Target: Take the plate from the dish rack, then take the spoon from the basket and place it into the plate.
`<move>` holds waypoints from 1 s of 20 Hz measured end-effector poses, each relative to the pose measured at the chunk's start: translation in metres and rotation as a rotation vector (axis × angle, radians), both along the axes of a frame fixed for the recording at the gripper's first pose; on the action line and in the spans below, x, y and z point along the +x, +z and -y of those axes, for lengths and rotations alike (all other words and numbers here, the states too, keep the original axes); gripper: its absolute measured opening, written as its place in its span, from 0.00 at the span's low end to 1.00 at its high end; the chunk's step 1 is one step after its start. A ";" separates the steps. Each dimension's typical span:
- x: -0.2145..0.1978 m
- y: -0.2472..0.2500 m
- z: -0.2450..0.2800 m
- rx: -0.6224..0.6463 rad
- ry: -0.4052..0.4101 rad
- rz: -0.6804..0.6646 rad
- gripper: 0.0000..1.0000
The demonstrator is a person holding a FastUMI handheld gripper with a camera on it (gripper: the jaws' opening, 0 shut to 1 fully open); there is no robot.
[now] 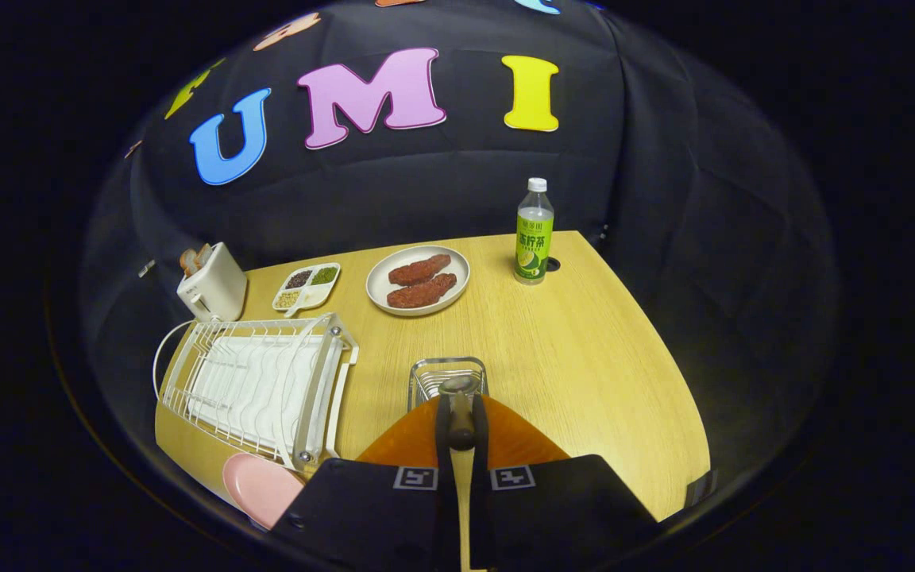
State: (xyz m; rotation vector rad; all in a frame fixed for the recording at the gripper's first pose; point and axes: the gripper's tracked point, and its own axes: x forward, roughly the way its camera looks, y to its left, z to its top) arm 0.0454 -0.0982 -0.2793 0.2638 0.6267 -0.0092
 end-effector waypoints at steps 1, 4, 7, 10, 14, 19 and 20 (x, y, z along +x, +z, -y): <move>-0.003 0.009 -0.002 0.004 0.006 0.009 0.09; -0.015 0.042 -0.005 0.007 0.036 0.044 0.09; -0.040 0.081 -0.018 0.028 0.088 0.084 0.09; -0.073 0.108 -0.049 0.078 0.189 0.091 0.09; -0.112 0.119 -0.116 0.173 0.367 0.080 0.09; -0.152 0.085 -0.204 0.193 0.594 0.037 0.09; -0.156 0.073 -0.217 0.180 0.622 0.023 0.09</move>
